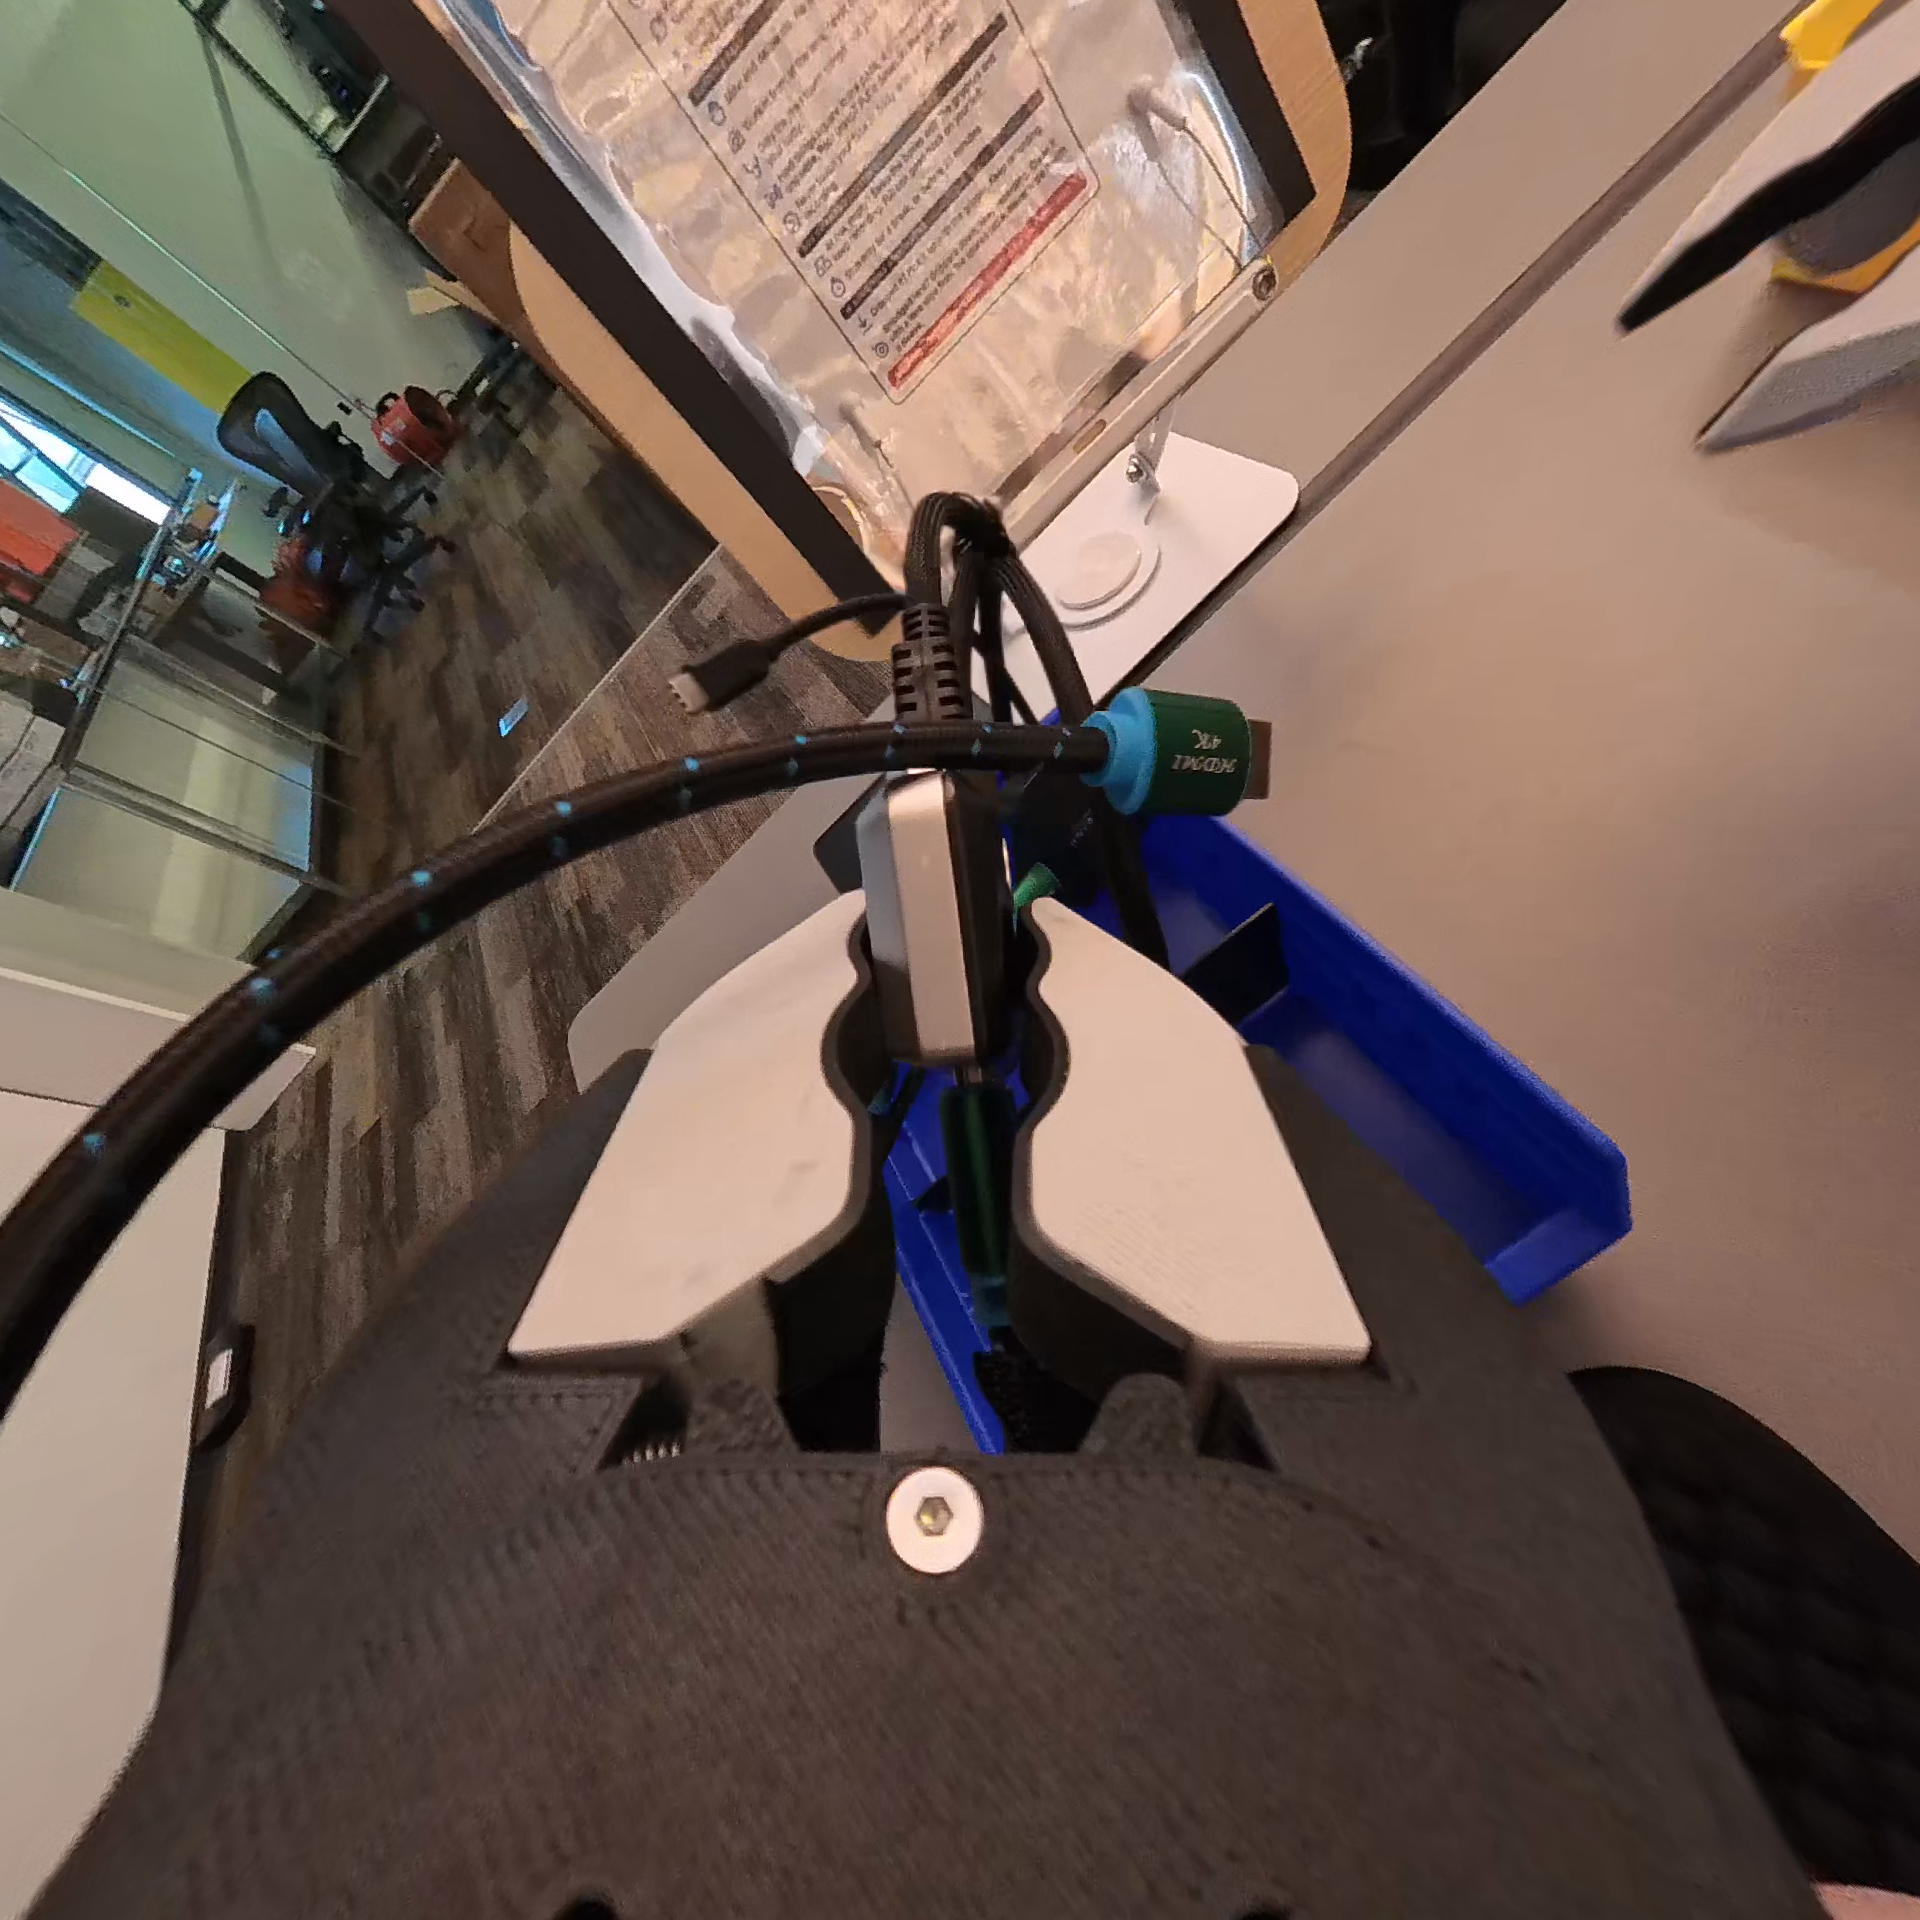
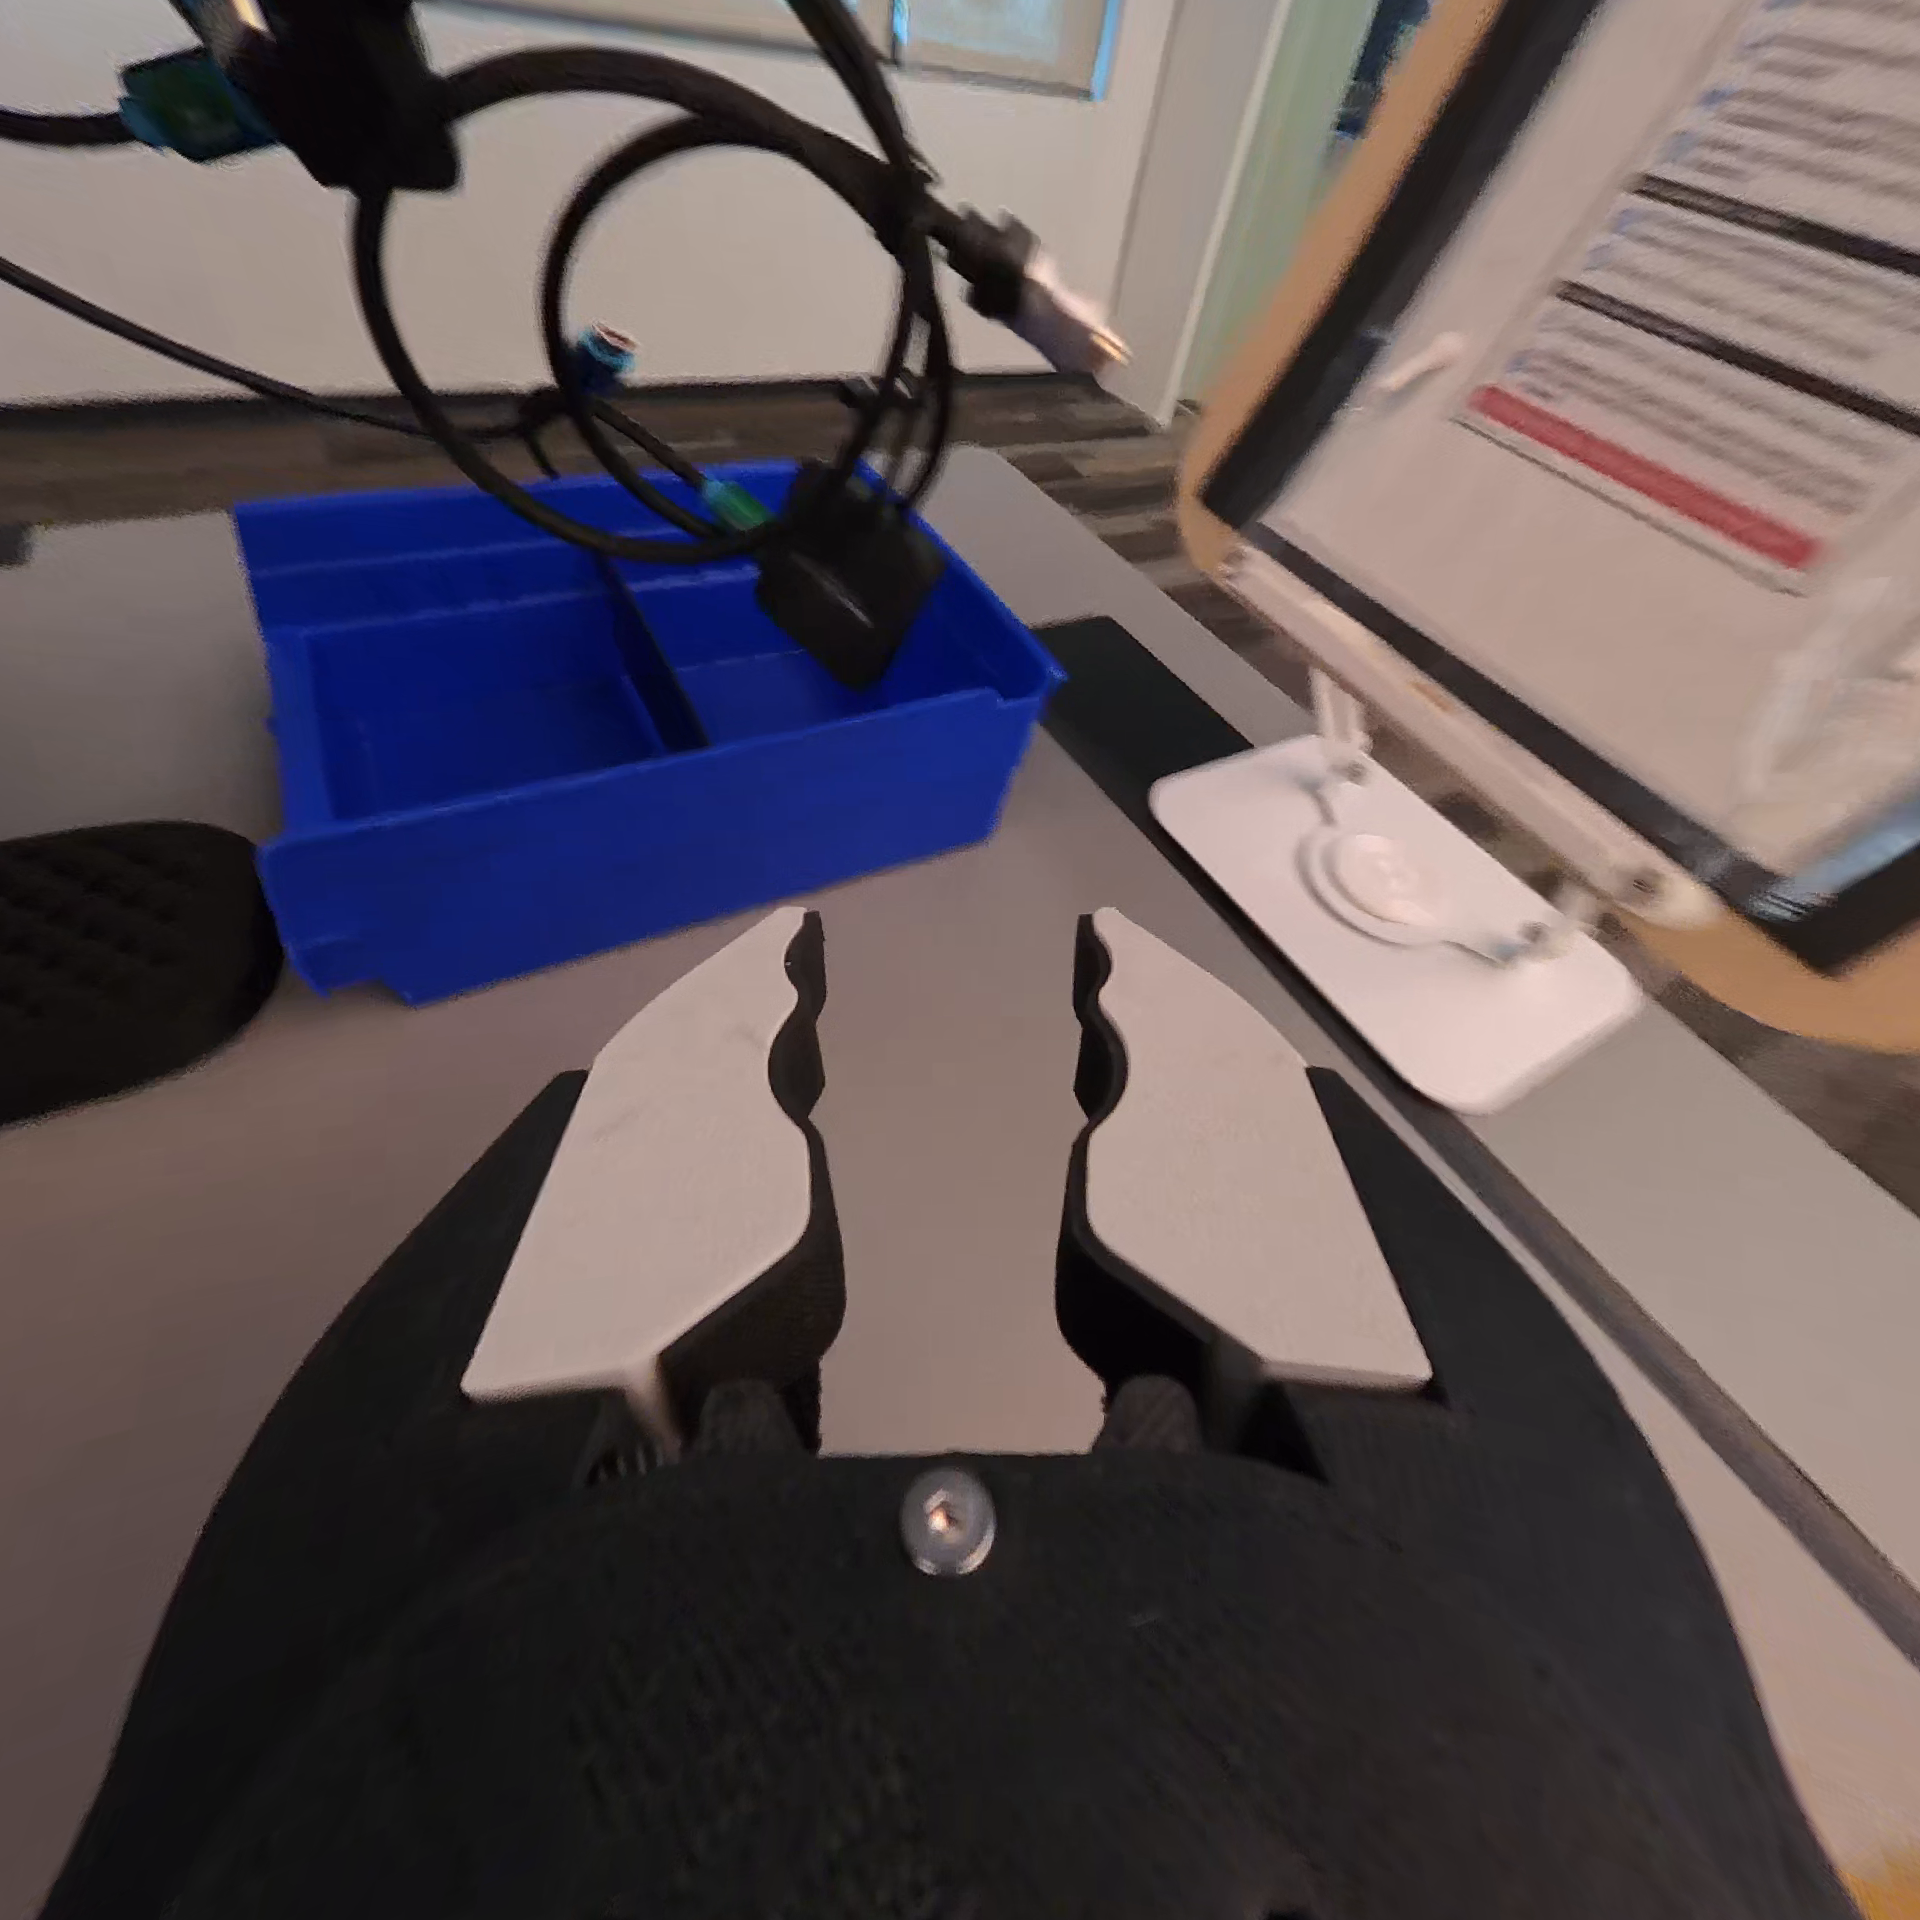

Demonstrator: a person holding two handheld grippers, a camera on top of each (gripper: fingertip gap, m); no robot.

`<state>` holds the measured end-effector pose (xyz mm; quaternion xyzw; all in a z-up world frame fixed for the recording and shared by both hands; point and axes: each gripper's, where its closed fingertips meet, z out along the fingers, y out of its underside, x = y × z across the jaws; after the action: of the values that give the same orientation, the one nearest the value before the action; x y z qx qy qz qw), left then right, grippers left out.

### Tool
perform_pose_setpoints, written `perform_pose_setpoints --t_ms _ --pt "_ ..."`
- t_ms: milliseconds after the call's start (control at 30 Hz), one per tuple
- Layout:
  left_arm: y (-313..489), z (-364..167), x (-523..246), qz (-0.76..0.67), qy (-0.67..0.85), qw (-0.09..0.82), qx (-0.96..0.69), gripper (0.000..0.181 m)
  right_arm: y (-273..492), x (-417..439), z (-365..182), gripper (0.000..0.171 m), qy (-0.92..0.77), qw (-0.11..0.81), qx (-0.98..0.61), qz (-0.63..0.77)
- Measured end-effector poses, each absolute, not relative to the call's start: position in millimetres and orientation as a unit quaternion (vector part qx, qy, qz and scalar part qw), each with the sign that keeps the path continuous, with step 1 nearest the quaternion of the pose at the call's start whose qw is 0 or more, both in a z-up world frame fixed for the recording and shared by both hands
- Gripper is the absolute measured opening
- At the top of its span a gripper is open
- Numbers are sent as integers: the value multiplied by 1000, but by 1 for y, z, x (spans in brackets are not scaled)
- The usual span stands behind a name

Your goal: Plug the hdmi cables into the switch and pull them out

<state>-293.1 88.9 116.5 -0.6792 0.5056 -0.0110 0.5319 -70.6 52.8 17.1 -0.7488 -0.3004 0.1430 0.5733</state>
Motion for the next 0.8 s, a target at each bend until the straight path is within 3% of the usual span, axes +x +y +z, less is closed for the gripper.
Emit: perform_pose_setpoints --t_ms 300,667,800 --pt "74 123 -282 -17 528 540 -655 21 97 -137 -4 51 -269 638 -675 256" --pt "72 126 -285 -33 528 544 -651 21 160 -179 1 59 -290 605 -642 371" --pt "69 132 -290 -49 523 554 -646 21 159 -197 -5 57 -326 550 -643 421"
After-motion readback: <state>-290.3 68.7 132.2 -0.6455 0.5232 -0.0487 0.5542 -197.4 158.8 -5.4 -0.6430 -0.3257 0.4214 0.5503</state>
